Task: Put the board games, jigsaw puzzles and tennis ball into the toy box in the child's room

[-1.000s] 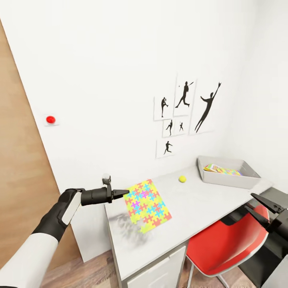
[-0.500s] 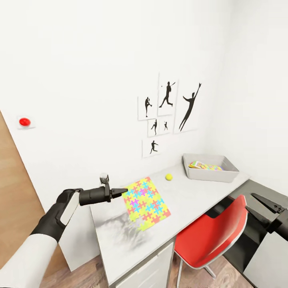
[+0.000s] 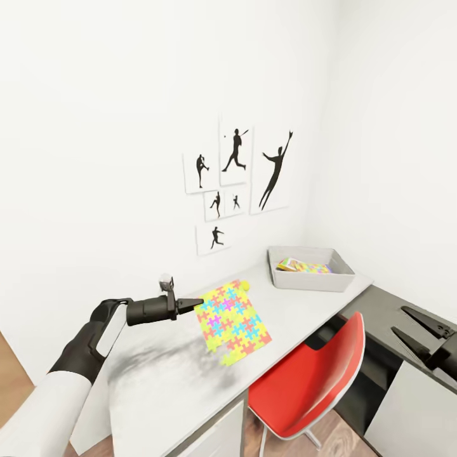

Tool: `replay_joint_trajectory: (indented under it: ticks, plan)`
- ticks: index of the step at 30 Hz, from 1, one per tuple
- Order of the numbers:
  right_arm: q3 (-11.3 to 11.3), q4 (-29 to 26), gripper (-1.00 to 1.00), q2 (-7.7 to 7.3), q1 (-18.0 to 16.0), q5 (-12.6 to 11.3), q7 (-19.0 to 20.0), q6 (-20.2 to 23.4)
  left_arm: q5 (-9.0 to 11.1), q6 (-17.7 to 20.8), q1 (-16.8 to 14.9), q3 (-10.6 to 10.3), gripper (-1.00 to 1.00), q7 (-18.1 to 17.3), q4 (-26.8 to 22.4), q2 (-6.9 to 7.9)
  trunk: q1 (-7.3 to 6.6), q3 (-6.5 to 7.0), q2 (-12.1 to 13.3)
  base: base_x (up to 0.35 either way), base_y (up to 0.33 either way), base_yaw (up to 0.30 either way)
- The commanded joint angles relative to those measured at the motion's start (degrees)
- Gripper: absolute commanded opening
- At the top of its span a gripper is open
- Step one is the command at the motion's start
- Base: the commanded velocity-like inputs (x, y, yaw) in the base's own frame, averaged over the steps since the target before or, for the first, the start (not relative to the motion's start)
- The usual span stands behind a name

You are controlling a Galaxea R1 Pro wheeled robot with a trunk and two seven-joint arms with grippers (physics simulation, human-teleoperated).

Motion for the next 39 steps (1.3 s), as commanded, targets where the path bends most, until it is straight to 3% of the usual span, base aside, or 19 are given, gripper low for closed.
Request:
replay_joint_trajectory:
  ticks: [1, 13, 19, 28, 39]
  plan:
    - [-0.2, 0.1, 1.00, 0.00, 0.0, 0.6, 0.6, 0.2, 0.0, 0.2, 0.0, -0.1, -1.00, 0.0, 0.0, 0.02, 0.04, 0.00, 0.0, 0.212, -0.271, 0.121]
    - [-0.4, 0.1, 1.00, 0.04, 0.0, 0.6, 0.5, 0.1, -0.1, -0.1, 0.0, -0.4, -1.00, 0.0, 0.0, -0.10, 0.04, 0.32, 0.0, 0.216, -0.271, 0.179]
    - [-0.3, 0.1, 1.00, -0.04, 0.0, 2.0, 0.6, -2.6, -0.1, -0.1, 0.0, -0.4, -1.00, 0.0, 0.0, -0.10, 0.04, 0.33, 0.0, 0.185, -0.284, 0.008]
    - [-0.5, 0.1, 1.00, -0.08, 0.0, 2.2, 0.6, -2.8, 0.1, -0.1, 0.0, -0.4, -1.00, 0.0, 0.0, -0.10, 0.04, 0.33, 0.0, 0.019, -0.067, 0.000]
    - [-0.5, 0.1, 1.00, -0.08, 0.0, 2.2, 0.6, -2.8, 0.0, 0.1, 0.0, -0.4, -1.00, 0.0, -2.5, -0.10, 0.04, 0.62, 0.0, 0.000, -0.288, 0.143]
